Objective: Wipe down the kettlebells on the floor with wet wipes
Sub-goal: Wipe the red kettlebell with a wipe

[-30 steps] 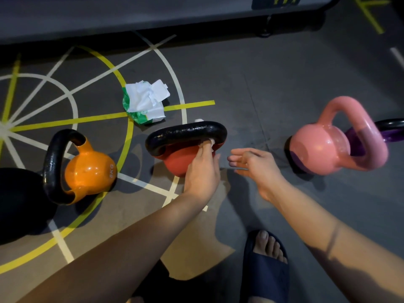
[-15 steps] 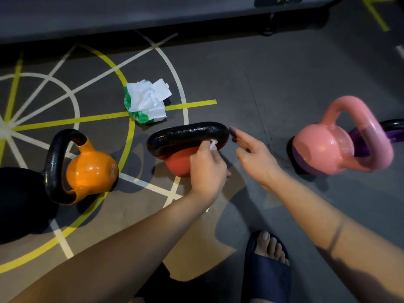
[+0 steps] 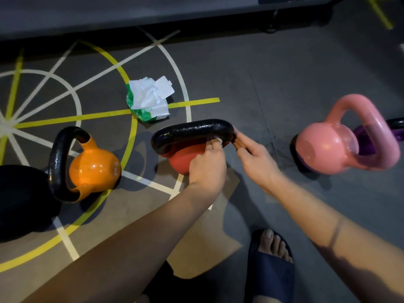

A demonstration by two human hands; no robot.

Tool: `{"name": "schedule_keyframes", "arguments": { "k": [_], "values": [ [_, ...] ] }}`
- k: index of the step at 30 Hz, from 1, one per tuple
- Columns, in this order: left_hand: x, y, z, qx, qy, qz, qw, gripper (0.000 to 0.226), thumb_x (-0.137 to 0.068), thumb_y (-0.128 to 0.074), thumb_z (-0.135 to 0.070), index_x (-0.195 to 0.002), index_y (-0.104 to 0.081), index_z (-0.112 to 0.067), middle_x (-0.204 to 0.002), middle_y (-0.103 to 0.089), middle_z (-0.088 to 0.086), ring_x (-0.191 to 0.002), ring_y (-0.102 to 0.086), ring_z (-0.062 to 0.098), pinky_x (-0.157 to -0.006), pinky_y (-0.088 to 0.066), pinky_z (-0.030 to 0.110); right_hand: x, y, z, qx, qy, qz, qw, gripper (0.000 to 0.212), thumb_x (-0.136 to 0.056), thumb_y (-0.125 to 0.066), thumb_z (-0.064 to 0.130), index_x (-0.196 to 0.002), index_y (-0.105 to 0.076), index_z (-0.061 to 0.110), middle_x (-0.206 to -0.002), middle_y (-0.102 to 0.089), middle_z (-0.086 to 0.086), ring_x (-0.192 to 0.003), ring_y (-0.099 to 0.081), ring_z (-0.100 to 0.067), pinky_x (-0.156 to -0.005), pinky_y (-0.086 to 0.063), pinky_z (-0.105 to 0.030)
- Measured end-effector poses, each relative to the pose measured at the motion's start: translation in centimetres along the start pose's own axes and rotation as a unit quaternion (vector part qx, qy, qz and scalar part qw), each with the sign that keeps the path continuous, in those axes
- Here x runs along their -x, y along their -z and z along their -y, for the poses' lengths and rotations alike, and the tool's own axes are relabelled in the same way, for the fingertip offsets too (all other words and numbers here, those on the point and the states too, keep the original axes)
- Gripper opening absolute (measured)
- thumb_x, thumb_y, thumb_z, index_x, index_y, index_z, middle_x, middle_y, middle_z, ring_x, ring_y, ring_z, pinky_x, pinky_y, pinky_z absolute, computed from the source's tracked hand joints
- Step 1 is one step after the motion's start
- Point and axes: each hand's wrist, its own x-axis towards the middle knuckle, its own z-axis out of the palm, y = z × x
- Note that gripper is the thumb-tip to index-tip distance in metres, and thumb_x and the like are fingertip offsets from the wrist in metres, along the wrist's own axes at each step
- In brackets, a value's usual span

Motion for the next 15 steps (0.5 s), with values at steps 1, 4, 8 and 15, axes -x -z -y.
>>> {"name": "schedule_keyframes", "arguments": {
  "k": [1,4,8,15],
  "values": [
    [0.0,0.0,0.0,-0.009,-0.009,-0.002,1.0,0.047,-0.101,-0.042,-0.004,-0.148,-0.035,-0.009,-0.141,-0.055,0.01,-0.111,-0.068,0.037,-0.083,-0.052,0.042,0.0,0.0,0.0,0.003,0.0,0.0,1.0,0.068,-0.097,-0.039,0.002,-0.147,-0.048,0.046,-0.149,-0.051,0.021,-0.13,-0.05,0.009,-0.121,-0.033,-0.034],
    [-0.3,0.6,0.3,0.193,0.033,-0.023,0.98,0.038,-0.098,-0.047,0.001,-0.134,-0.05,-0.01,-0.119,-0.067,0.013,-0.101,-0.071,0.035,-0.082,-0.058,0.042,-0.1,-0.2,-0.2,0.001,0.006,-0.001,1.0,0.07,-0.092,-0.04,0.005,-0.146,-0.048,0.048,-0.148,-0.052,0.021,-0.137,-0.044,0.009,-0.122,-0.031,-0.031],
    [0.1,1.2,-0.1,0.485,0.105,-0.048,0.867,0.026,-0.104,-0.037,-0.002,-0.116,-0.059,-0.005,-0.07,-0.063,0.004,-0.043,-0.066,0.017,-0.055,-0.062,0.043,-0.2,-0.4,-0.4,-0.008,0.01,-0.019,1.0,0.067,-0.095,-0.041,0.001,-0.146,-0.052,0.042,-0.144,-0.057,0.02,-0.134,-0.048,0.008,-0.121,-0.034,-0.032],
    [1.6,1.3,-1.3,0.767,0.149,-0.024,0.623,0.026,-0.111,-0.035,-0.011,-0.115,-0.061,-0.01,-0.076,-0.053,0.012,-0.037,-0.031,0.009,-0.07,-0.063,0.042,0.0,-0.3,0.5,-0.034,0.015,-0.033,0.999,0.061,-0.098,-0.04,-0.001,-0.142,-0.058,0.038,-0.136,-0.064,0.015,-0.126,-0.053,0.011,-0.088,-0.057,-0.02]
  ]
}}
